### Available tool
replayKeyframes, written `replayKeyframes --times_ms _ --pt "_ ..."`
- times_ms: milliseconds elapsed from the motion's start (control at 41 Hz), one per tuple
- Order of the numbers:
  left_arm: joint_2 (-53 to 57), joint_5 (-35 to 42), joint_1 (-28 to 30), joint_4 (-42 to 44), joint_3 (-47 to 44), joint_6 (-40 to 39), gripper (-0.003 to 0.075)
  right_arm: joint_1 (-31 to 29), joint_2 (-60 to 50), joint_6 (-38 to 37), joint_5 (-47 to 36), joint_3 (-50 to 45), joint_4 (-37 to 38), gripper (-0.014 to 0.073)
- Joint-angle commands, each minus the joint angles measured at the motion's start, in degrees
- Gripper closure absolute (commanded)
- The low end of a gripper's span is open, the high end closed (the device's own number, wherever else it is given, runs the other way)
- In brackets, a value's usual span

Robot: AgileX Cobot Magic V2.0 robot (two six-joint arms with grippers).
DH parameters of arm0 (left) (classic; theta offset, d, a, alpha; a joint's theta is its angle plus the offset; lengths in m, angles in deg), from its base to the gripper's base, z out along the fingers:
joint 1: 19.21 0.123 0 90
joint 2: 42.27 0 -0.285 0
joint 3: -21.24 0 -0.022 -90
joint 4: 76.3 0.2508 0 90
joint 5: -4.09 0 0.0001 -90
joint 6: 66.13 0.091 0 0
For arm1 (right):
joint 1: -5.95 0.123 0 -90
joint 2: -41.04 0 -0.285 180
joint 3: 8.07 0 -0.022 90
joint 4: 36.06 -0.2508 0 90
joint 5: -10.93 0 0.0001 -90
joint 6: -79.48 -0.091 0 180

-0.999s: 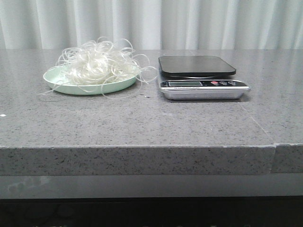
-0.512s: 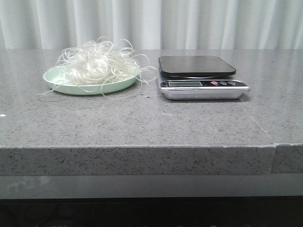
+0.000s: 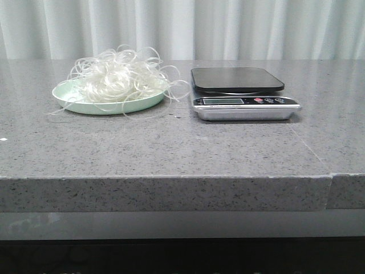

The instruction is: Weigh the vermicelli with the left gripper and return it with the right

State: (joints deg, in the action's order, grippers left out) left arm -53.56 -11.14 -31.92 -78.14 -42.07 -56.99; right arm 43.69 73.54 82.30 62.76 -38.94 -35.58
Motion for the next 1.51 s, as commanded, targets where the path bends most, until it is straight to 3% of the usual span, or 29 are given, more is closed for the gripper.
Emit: replayKeyframes --times_ms 0,292,853,999,1486 --pt "2.61 8.33 4.56 -0.68 -4.33 -0.49 0.0575 -0.30 0.37 0.10 -4.01 1.23 0.69 0.0438" --pt "4.97 17.16 7.59 -1.78 -14.54 -0.49 0.0575 -0.30 0.37 0.10 -4.01 1.23 0.69 0.0438" --pt "4.97 16.88 7.88 -3.68 -14.40 -1.28 0.0575 -0.30 0.37 0.10 -4.01 1.23 0.69 0.0438" --pt "4.97 16.88 9.92 -0.34 -14.40 -6.37 0.0575 -0.30 0.37 0.10 -4.01 1.23 0.69 0.0438" --pt "4.97 20.22 10.24 0.40 -14.40 -6.53 0.0575 -0.30 0.37 0.10 -4.01 1.23 0.69 0.0438"
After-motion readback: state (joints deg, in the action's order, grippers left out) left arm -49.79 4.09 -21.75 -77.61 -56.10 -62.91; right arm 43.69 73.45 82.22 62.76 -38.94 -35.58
